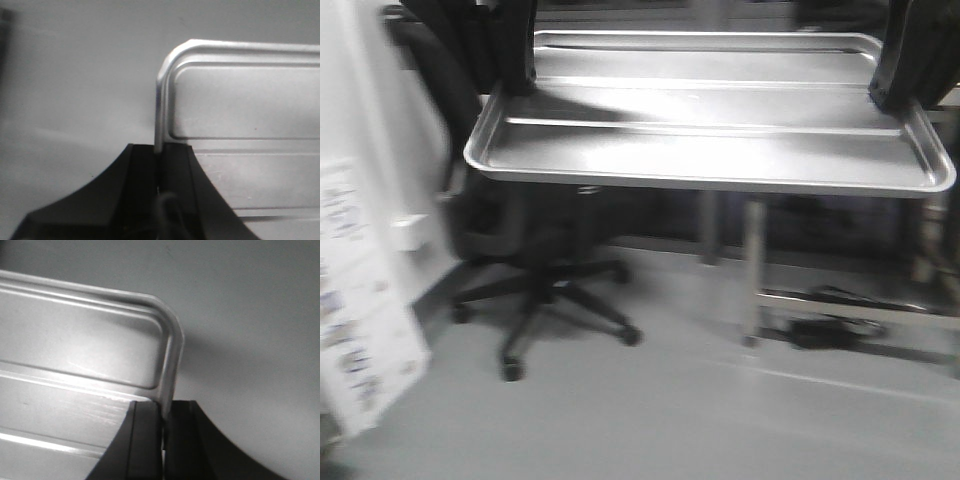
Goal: Grab silver tray and place in blue box
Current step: 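Hold the tray while the base drives to the shelf with the blue bin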
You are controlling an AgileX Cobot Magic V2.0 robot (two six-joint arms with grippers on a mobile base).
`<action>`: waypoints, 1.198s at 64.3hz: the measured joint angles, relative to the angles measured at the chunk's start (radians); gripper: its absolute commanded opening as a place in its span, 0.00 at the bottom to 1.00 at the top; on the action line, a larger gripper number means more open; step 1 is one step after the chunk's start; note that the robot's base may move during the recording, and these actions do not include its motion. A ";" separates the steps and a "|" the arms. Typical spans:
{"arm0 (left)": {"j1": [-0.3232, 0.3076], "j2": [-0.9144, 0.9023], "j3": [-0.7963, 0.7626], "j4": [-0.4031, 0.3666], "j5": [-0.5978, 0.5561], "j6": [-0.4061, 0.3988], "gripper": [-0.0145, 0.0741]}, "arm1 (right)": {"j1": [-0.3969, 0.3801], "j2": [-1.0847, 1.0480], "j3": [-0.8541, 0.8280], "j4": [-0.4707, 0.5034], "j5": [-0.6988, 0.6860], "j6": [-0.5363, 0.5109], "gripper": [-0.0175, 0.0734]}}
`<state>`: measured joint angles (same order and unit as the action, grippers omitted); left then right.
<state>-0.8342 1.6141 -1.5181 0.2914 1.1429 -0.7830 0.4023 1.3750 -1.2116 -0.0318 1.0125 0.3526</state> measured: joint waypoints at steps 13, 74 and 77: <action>0.000 0.000 0.000 0.000 0.000 0.000 0.05 | 0.000 0.000 0.000 0.000 0.000 0.000 0.26; 0.000 0.000 0.000 0.000 0.000 0.000 0.05 | 0.000 0.000 0.000 0.000 -0.004 0.000 0.26; 0.000 0.000 0.000 0.000 0.000 0.000 0.05 | 0.000 0.000 0.000 0.000 -0.004 0.000 0.26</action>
<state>-0.8342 1.6141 -1.5181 0.2914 1.1429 -0.7830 0.4023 1.3750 -1.2116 -0.0318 1.0088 0.3526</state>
